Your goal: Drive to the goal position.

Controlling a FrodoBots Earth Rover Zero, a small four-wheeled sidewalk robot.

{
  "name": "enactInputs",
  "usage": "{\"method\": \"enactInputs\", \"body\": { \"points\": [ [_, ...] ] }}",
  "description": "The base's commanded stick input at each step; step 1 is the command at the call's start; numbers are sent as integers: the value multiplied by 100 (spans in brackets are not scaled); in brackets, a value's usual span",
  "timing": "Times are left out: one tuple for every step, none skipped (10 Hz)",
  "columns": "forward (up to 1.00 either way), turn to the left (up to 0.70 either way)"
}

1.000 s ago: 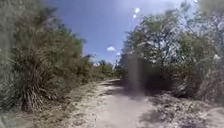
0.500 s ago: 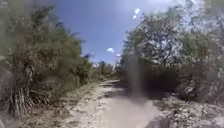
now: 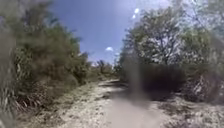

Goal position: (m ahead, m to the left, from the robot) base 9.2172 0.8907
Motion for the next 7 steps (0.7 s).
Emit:
{"method": "enactInputs", "body": {
  "points": [
    [44, 2],
    [44, 2],
    [44, 2],
    [44, 2],
    [44, 2],
    [44, 2],
    [44, 2]
  ]
}}
